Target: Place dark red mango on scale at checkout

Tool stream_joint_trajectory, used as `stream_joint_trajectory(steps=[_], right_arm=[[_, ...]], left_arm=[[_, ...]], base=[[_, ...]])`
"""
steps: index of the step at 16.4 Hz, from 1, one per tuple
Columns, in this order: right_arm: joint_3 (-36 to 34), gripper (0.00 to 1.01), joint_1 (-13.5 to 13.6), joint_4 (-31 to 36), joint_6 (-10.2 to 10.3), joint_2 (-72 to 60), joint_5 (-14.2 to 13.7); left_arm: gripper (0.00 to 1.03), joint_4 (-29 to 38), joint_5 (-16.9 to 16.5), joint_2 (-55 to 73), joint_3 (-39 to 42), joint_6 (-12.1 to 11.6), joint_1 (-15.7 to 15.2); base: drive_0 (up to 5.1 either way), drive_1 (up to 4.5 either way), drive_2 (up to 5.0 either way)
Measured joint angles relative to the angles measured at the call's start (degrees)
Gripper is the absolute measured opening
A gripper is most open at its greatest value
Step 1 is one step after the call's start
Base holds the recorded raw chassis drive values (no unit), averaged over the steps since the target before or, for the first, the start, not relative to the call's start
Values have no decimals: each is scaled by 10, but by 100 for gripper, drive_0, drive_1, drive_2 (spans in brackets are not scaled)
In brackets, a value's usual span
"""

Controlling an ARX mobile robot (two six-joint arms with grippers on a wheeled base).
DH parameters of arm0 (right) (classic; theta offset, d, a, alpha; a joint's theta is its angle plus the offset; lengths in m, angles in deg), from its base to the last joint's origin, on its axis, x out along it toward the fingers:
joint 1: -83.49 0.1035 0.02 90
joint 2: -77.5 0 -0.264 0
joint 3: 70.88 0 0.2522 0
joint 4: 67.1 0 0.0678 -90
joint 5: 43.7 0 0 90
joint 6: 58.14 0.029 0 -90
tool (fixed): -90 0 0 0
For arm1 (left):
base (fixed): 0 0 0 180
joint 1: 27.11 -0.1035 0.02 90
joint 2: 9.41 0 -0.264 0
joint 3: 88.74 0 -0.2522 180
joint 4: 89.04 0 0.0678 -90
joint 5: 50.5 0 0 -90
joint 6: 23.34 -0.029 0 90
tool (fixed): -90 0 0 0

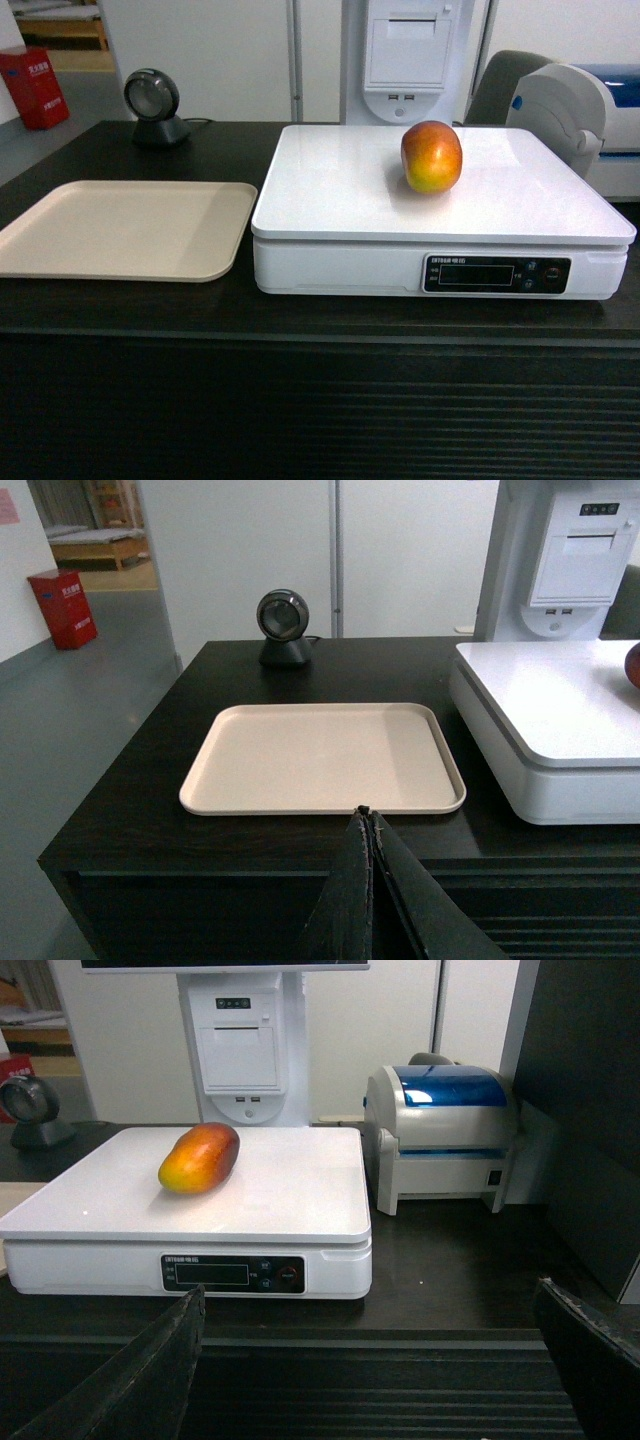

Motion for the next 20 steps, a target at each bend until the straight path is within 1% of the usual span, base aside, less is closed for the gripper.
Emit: stream_joint_trajectory(steps=[2, 3, 6, 8, 9, 10, 18, 19, 20], right_arm=[[0, 98, 0, 0, 0, 0, 0], [0, 98, 0, 0, 0, 0, 0], [0, 98, 0, 0, 0, 0, 0], [0, 98, 0, 0, 0, 0, 0], [0, 98, 0, 0, 0, 0, 0], [0, 98, 0, 0, 0, 0, 0], [0, 98, 0, 0, 0, 0, 0], [0, 98, 0, 0, 0, 0, 0], [0, 98, 0, 0, 0, 0, 0]], left_arm=[[2, -10, 0, -23, 5, 0, 0], [2, -1, 0, -33, 21, 0, 0], [2, -36, 0, -69, 21, 0, 0], [2, -76, 0, -106, 21, 0, 0], [2, -168, -1, -200, 20, 0, 0], [2, -181, -1, -200, 20, 0, 0], [2, -178, 0, -200, 20, 0, 0], [3, -179, 0, -200, 20, 1, 0], [7, -178, 0, -200, 20, 1, 0]], base=[[0, 0, 0], [0, 0, 0], [0, 0, 0], [0, 0, 0], [0, 0, 0], [0, 0, 0], [0, 0, 0], [0, 0, 0], [0, 0, 0]])
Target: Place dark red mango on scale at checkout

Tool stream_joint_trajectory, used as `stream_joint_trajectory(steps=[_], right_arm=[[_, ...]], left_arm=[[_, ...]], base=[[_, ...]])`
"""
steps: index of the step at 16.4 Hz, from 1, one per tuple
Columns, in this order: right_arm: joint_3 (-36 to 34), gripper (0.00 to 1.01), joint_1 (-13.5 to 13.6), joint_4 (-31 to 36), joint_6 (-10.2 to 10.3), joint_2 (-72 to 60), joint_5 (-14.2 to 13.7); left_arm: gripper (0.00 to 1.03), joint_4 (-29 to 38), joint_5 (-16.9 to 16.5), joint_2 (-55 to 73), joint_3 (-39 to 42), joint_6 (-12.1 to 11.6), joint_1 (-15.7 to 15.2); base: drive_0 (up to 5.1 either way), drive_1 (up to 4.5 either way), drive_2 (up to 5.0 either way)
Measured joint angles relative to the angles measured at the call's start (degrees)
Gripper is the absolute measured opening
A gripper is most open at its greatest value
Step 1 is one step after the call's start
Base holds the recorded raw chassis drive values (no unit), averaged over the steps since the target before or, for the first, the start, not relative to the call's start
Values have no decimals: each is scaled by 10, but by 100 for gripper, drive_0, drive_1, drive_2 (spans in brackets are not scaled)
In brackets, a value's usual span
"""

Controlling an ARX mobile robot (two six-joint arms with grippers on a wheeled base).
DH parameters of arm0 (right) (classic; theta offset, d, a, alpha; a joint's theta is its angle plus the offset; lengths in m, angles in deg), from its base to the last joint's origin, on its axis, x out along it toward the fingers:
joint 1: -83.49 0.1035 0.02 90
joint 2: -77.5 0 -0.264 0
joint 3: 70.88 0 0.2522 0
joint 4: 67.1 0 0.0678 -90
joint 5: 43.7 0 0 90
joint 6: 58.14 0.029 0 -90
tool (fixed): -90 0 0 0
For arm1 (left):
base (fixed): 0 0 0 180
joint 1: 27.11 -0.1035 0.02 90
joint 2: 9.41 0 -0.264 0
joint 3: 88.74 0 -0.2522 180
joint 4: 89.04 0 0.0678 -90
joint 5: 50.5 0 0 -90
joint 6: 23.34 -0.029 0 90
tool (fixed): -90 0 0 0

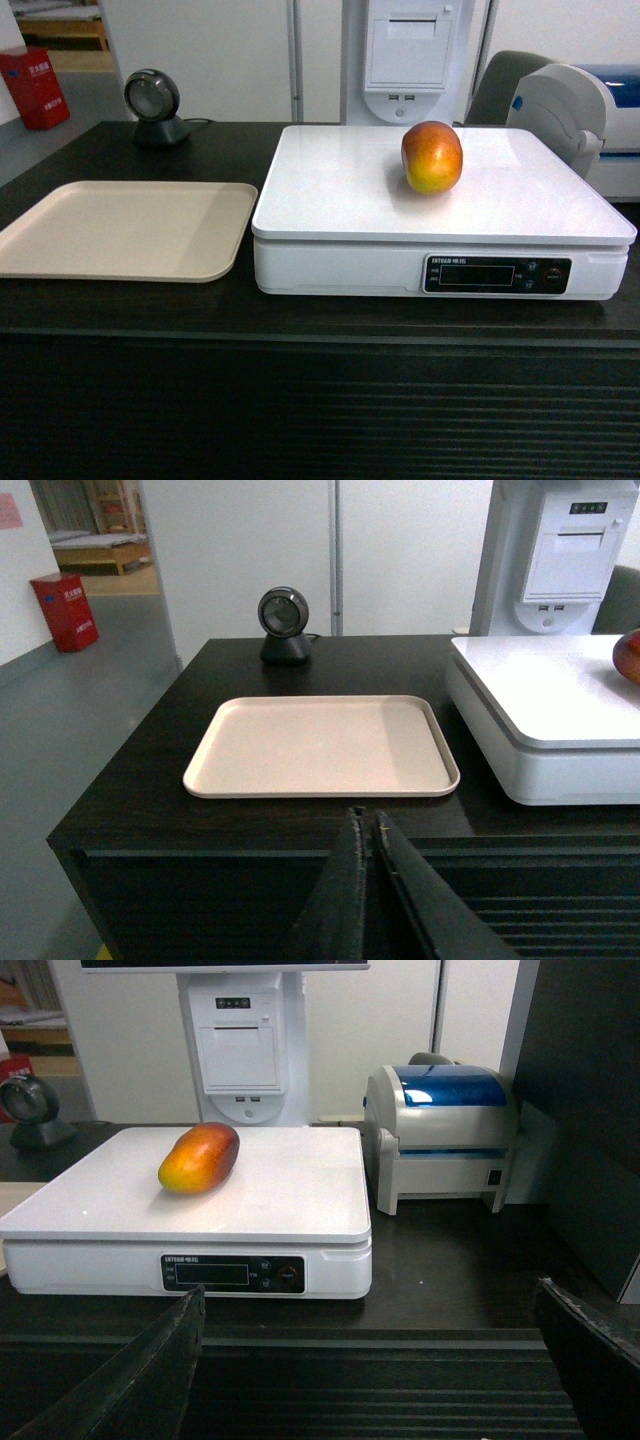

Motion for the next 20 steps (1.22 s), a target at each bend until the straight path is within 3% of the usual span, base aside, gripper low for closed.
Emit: stream_joint_trajectory(steps=[6, 9, 10, 13, 20], right_arm=[[0, 98, 0, 0, 0, 0, 0], [0, 98, 0, 0, 0, 0, 0], [0, 98, 0, 0, 0, 0, 0], [0, 98, 0, 0, 0, 0, 0], [0, 98, 0, 0, 0, 0, 0]], left_arm=[[45, 0, 0, 0, 0, 0, 0], [56, 0, 0, 0, 0, 0, 0], [64, 0, 0, 0, 0, 0, 0], [98, 0, 0, 0, 0, 0, 0], [98, 0, 0, 0, 0, 0, 0]], base=[[0, 0, 0], [0, 0, 0], [0, 0, 0], [0, 0, 0], [0, 0, 0]])
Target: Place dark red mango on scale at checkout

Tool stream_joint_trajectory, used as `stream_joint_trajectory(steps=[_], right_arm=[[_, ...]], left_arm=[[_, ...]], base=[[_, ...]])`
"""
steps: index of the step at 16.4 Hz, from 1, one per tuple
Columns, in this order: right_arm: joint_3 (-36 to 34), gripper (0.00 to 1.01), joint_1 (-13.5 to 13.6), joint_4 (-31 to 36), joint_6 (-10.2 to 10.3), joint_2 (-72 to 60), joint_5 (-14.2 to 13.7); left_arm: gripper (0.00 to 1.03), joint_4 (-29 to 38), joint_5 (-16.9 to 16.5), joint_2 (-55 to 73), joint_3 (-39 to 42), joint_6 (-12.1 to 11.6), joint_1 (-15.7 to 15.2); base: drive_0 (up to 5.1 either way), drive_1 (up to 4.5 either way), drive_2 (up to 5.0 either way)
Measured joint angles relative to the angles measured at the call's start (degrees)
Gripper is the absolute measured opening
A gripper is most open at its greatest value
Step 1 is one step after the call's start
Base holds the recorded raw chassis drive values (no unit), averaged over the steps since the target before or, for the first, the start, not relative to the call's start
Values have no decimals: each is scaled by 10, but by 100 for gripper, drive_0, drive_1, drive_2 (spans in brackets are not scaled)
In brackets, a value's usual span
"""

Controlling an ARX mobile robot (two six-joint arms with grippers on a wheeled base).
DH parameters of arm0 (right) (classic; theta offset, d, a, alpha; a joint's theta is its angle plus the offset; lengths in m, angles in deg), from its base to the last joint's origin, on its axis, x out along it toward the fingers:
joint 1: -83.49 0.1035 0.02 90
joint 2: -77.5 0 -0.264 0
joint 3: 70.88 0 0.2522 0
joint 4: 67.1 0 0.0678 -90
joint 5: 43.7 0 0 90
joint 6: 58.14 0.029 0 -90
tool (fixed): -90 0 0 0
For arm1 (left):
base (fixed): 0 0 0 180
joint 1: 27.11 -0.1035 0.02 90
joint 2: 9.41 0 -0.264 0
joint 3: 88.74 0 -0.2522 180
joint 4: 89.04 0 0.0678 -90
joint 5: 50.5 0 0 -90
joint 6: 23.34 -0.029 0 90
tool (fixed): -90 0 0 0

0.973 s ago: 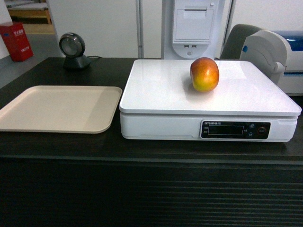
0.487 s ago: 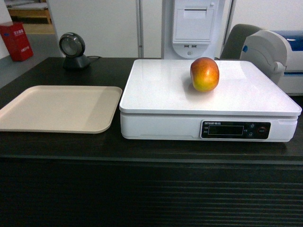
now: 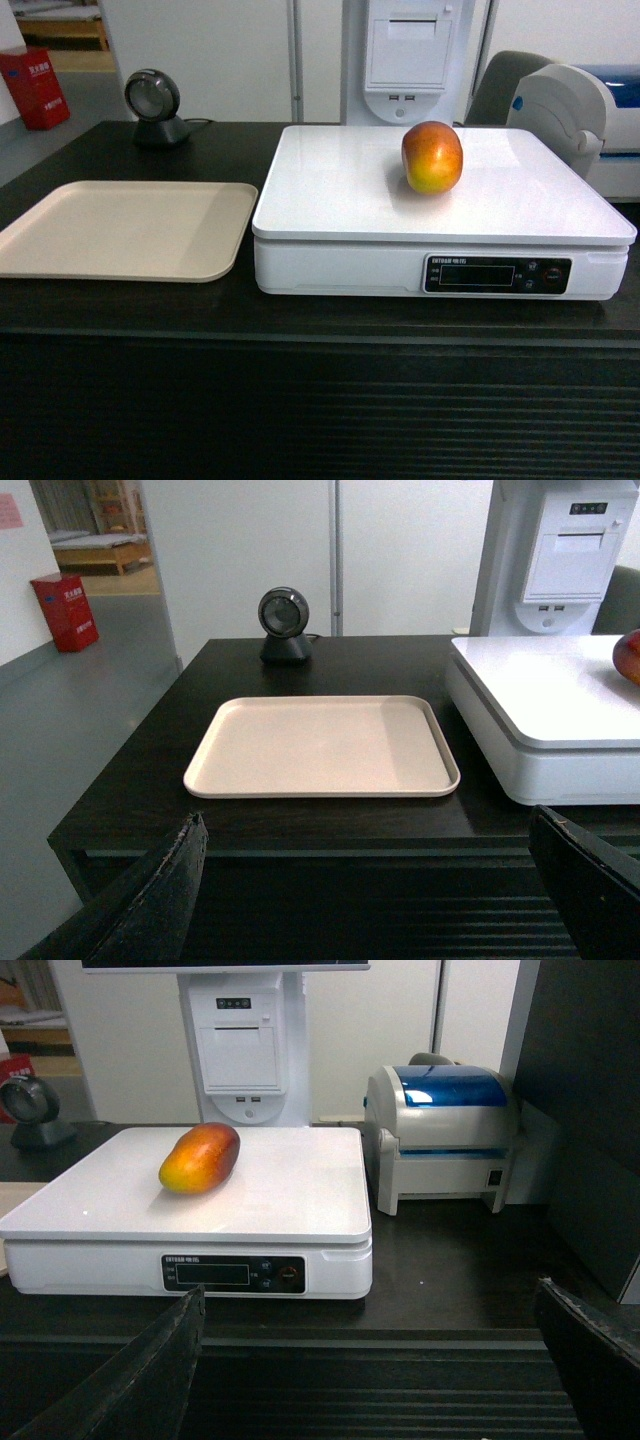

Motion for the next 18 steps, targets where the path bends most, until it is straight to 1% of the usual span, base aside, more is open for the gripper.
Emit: stream_joint_trajectory(steps=[18], right_arm=[[0, 98, 0, 0, 0, 0, 0]], left_arm=[[98, 0, 0, 0, 0, 0, 0]], base=[[0, 0, 0]])
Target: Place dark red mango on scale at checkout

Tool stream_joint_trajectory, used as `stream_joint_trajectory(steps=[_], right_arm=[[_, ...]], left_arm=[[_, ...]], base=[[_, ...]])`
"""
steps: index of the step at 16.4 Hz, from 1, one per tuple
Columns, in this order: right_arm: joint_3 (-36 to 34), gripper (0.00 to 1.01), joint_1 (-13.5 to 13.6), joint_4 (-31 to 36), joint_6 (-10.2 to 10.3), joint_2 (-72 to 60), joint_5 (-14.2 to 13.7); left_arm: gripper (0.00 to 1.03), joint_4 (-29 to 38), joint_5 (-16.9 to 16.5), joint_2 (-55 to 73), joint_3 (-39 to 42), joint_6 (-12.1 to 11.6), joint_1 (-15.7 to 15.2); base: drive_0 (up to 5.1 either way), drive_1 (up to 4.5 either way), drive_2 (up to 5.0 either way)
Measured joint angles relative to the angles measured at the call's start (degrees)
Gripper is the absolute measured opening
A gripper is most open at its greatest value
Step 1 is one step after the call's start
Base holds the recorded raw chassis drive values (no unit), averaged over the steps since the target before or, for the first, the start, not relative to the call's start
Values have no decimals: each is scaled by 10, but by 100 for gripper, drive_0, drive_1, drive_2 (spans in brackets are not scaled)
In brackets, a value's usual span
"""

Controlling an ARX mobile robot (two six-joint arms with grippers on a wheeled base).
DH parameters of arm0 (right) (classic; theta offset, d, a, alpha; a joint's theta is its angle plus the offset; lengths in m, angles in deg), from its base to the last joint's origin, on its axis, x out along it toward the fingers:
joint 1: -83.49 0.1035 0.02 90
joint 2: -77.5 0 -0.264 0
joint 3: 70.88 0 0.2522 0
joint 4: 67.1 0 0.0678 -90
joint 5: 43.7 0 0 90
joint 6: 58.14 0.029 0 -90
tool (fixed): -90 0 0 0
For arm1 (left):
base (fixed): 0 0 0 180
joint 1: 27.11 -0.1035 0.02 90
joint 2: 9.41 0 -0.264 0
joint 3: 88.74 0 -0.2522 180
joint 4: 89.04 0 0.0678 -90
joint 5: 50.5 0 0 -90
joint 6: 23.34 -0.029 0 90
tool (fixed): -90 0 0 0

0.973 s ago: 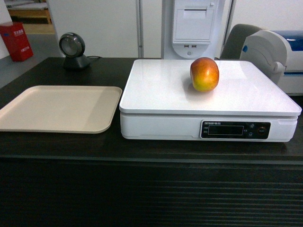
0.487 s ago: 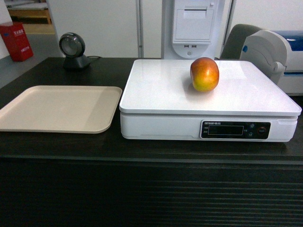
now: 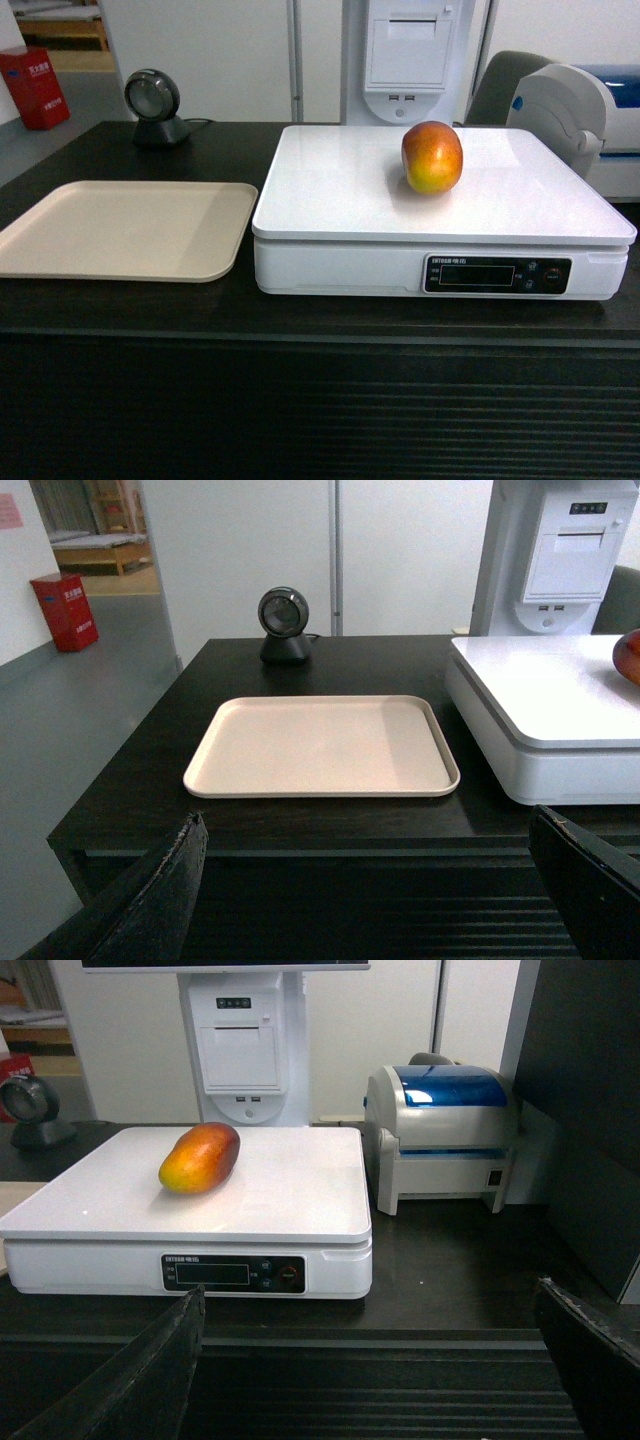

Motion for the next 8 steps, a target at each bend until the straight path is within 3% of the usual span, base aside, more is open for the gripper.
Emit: stream_joint_trajectory(steps=[8], right_arm=[[0, 98, 0, 0, 0, 0, 0]], left_arm=[[98, 0, 0, 0, 0, 0, 0]], base=[[0, 0, 0]])
